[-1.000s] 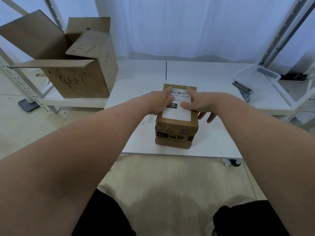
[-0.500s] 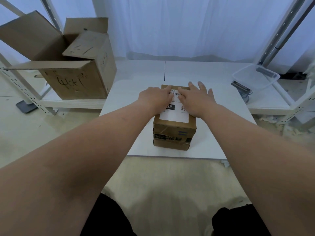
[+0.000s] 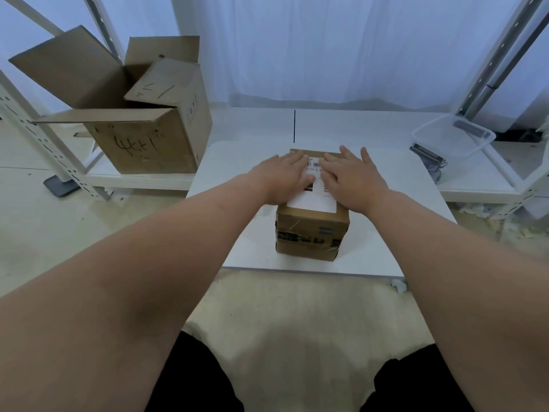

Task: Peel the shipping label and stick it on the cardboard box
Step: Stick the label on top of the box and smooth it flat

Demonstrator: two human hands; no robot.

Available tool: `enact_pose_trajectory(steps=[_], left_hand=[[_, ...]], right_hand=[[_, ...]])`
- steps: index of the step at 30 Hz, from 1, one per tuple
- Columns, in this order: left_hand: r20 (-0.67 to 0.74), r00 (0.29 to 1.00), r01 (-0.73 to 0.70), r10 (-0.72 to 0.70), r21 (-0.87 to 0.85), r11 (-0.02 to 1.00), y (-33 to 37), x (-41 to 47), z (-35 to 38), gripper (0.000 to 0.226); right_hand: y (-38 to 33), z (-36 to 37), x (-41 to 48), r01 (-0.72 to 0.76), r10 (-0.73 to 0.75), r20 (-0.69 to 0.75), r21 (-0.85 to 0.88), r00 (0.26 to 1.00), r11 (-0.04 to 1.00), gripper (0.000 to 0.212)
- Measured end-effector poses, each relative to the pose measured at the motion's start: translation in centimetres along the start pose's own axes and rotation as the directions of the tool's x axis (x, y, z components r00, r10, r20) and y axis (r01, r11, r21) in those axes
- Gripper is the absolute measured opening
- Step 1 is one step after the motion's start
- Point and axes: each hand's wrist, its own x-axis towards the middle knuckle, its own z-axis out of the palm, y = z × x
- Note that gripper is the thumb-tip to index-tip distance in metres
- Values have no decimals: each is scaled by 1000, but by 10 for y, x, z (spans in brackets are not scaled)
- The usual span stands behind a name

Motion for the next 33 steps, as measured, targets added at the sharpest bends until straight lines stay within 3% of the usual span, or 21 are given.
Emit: enact_pose_trajectory(steps=[4, 10, 23, 33], left_hand=[[1, 997, 76, -76, 44, 996, -13, 6, -3, 57], [-29, 992, 125, -125, 11, 992, -10, -2, -2, 60], [-58, 998, 15, -9, 96, 995, -24, -48, -10, 44], [-6, 998, -63, 65, 157, 986, -29, -82, -13, 42]], right_hand=[[3, -9, -15, 53, -52, -21, 54, 998, 997, 39], [12, -10, -19, -68, 65, 72, 47, 995, 997, 51], [-9, -15, -17, -158, 175, 216, -93, 961, 983, 57], [-24, -16, -21, -238, 272, 202, -179, 941, 955, 53]])
